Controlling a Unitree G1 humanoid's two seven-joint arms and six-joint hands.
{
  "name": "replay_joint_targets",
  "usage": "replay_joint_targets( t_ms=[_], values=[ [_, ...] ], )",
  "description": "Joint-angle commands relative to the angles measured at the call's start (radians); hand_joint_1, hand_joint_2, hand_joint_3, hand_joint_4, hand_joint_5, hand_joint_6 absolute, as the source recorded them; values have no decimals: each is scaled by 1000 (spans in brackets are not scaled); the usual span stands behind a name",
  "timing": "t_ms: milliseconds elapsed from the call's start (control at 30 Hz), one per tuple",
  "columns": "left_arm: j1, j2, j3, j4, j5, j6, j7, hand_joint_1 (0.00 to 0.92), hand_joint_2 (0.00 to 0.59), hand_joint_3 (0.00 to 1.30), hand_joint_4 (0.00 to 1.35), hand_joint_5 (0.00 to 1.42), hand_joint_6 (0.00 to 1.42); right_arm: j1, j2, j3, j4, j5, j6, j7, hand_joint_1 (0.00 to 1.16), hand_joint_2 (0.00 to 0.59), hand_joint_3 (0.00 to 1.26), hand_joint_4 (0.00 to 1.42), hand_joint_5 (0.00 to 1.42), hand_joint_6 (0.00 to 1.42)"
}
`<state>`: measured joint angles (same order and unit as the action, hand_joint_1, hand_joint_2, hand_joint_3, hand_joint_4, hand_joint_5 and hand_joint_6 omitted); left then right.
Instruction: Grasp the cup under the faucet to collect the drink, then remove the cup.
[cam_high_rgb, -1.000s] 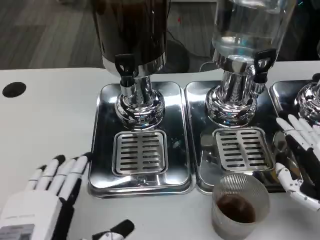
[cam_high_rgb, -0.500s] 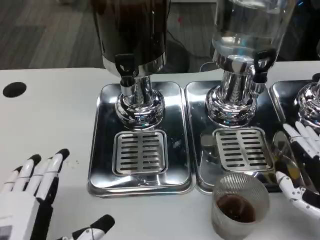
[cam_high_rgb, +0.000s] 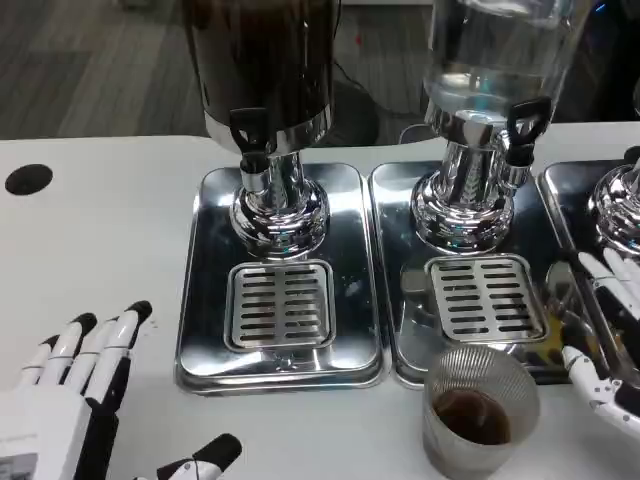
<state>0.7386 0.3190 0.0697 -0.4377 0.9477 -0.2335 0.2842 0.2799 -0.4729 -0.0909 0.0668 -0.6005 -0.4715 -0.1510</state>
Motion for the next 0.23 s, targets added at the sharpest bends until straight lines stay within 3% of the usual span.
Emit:
replay_joint_targets(
  t_ms=[33,233],
  values=[
    [5,4,-1,-10,-3,-1,5,0,73,86,0,50,95,-10,-12,2,-15,12,-4,-10,337,509,93,0,0,0],
    [1,8,-3,-13,-1,-1,0,0,73,88,0,50,104,-7,-10,11,-4,12,-9,-15,342,508,98,0,0,0]
  ],
)
